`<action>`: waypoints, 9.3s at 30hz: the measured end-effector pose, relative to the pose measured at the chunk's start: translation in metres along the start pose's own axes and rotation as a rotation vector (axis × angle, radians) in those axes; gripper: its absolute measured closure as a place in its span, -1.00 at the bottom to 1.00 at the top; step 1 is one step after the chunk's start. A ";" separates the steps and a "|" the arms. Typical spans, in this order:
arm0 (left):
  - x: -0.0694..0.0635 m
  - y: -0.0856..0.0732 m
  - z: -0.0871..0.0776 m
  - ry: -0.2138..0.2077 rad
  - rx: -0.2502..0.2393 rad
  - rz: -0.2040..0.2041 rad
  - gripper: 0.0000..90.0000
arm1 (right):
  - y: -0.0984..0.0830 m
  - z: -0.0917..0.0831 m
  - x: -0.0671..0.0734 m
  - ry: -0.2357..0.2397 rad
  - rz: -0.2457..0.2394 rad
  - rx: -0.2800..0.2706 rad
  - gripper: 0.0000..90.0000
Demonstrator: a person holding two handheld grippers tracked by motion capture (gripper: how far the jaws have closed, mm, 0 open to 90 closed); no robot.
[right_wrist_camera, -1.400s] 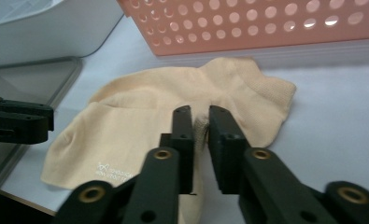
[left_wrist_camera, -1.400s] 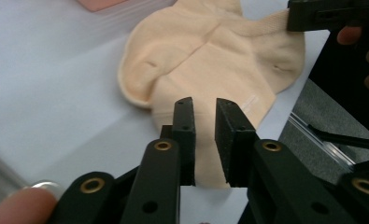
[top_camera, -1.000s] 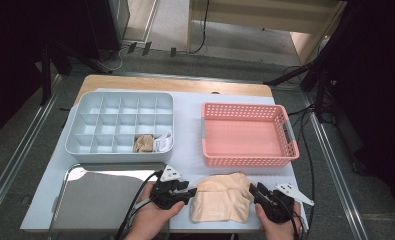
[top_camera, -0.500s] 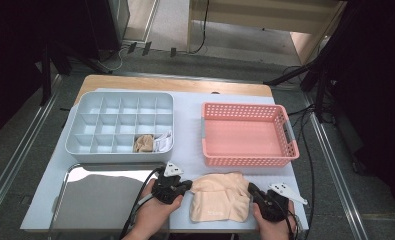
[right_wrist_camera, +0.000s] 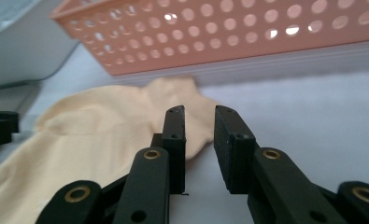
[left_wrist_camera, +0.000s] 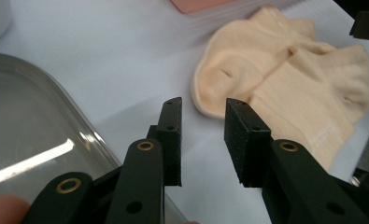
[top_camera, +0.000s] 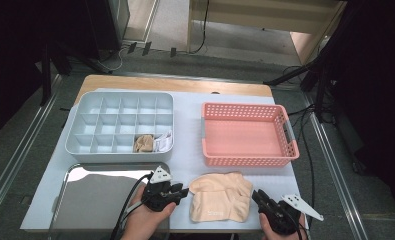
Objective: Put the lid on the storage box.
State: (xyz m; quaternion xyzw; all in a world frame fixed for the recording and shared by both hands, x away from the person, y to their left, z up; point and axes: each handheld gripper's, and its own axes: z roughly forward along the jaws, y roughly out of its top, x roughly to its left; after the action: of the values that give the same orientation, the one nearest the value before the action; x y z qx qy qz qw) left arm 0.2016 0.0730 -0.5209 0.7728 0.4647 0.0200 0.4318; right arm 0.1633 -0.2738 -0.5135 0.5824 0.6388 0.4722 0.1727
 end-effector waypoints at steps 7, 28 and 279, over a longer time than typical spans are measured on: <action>-0.019 -0.007 0.009 -0.054 0.069 0.048 0.42 | -0.013 -0.006 0.016 0.071 0.004 0.042 0.49; -0.022 0.000 0.001 -0.142 0.053 0.084 1.00 | -0.011 -0.010 0.027 0.076 -0.026 0.031 0.93; -0.012 0.007 0.006 0.020 0.039 0.237 1.00 | -0.017 0.044 0.094 0.047 -0.276 0.085 0.60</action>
State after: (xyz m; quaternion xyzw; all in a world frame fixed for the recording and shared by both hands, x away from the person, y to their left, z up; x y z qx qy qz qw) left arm 0.2027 0.0588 -0.5152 0.8303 0.3745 0.0695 0.4067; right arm 0.1629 -0.1688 -0.5178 0.4846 0.7362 0.4297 0.1962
